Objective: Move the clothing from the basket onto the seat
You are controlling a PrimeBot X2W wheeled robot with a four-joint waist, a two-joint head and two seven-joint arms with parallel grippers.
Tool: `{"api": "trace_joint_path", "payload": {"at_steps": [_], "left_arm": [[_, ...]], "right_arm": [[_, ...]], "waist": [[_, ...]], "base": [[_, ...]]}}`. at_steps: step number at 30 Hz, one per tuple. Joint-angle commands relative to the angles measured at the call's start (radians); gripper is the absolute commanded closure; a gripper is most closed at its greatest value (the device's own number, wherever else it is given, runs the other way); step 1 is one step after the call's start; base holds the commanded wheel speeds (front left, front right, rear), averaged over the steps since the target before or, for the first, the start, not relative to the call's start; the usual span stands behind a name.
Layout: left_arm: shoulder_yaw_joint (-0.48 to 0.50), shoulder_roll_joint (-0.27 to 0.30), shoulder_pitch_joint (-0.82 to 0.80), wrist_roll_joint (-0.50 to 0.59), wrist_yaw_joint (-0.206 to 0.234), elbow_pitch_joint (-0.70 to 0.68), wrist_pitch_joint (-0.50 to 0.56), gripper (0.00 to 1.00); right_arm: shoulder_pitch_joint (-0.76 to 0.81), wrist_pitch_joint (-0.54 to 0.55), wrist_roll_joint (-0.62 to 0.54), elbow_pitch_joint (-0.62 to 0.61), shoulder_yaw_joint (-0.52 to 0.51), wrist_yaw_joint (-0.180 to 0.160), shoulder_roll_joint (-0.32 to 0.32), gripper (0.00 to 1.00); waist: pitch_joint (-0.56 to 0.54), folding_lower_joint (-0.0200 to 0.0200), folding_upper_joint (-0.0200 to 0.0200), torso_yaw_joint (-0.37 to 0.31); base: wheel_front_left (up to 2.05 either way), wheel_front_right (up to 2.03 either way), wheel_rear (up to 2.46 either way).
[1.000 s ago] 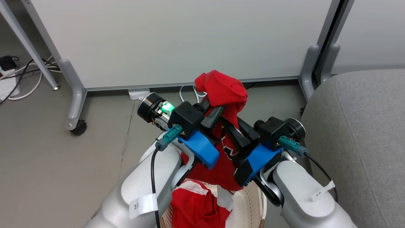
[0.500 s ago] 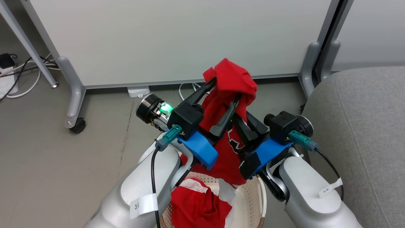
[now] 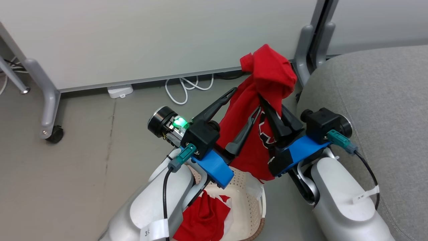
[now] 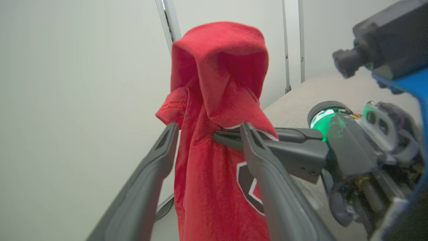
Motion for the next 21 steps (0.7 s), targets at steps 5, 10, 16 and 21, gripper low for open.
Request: {"api": "trace_joint_path", "payload": {"at_steps": [5, 10, 16, 21], "left_arm": [[-0.007, 0.007, 0.024, 0.016, -0.007, -0.020, -0.005, 0.00], [-0.018, 0.015, 0.024, 0.030, -0.007, -0.043, -0.005, 0.00], [-0.063, 0.023, 0.014, 0.040, -0.004, -0.053, -0.005, 0.00], [-0.108, 0.028, -0.005, 0.033, -0.004, -0.042, -0.005, 0.00]], "right_arm": [[0.028, -0.004, -0.018, -0.040, -0.064, 0.000, -0.025, 1.00], [0.043, -0.004, -0.023, -0.083, -0.113, 0.000, -0.049, 1.00], [0.070, -0.004, -0.017, -0.137, -0.186, 0.000, -0.065, 1.00], [0.108, -0.004, -0.021, -0.184, -0.245, 0.000, -0.064, 1.00]], "waist": [[0.029, -0.0001, 0.0000, -0.081], [0.059, -0.0001, 0.0000, -0.150], [0.096, -0.0001, 0.0000, -0.230], [0.116, -0.0001, 0.0000, -0.293]], "base": [[0.00, 0.00, 0.00], [0.00, 0.00, 0.00], [0.00, 0.00, 0.00], [0.00, 0.00, 0.00]]}}
